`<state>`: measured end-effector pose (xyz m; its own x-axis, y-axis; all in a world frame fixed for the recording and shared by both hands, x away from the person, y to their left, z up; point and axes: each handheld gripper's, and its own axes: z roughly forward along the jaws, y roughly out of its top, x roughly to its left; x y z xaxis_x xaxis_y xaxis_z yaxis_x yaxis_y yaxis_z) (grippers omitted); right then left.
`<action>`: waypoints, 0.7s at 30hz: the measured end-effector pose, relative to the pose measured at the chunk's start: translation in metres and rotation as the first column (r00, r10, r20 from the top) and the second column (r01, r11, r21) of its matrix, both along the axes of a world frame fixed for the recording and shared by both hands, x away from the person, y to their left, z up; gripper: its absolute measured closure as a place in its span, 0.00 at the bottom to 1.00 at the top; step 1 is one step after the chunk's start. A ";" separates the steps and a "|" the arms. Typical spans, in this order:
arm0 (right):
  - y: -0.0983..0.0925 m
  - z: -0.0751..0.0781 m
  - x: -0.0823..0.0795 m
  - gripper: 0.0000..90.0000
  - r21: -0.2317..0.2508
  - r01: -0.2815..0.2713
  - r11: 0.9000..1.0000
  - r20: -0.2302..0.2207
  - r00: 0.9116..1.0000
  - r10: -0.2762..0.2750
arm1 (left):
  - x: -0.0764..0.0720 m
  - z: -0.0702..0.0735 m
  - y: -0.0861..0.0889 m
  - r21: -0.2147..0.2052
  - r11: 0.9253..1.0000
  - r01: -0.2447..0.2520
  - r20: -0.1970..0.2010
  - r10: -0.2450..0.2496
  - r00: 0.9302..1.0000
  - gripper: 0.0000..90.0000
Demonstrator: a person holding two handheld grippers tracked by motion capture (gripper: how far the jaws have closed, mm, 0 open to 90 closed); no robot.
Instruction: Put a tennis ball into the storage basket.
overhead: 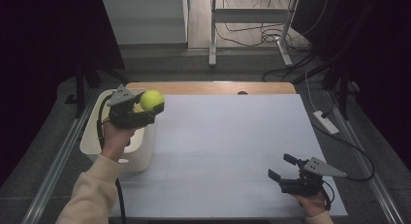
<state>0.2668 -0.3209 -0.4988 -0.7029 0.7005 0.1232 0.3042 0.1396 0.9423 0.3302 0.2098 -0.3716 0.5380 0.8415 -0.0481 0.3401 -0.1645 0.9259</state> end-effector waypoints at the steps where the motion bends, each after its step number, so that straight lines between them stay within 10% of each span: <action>1: 0.000 0.000 0.000 0.11 -0.001 0.000 1.000 0.001 1.000 0.000 | -0.001 0.000 0.002 0.000 1.000 -0.005 0.000 0.005 1.000 0.29; 21: -0.001 0.000 0.000 0.11 0.000 0.000 1.000 -0.003 1.000 0.000 | -0.013 -0.004 0.039 0.033 0.993 -0.115 -0.030 0.116 0.993 0.29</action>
<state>0.2663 -0.3219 -0.4987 -0.7023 0.7007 0.1258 0.3074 0.1391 0.9414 0.3176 0.2489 -0.3755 0.4355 0.8994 -0.0364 0.3878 -0.1510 0.9093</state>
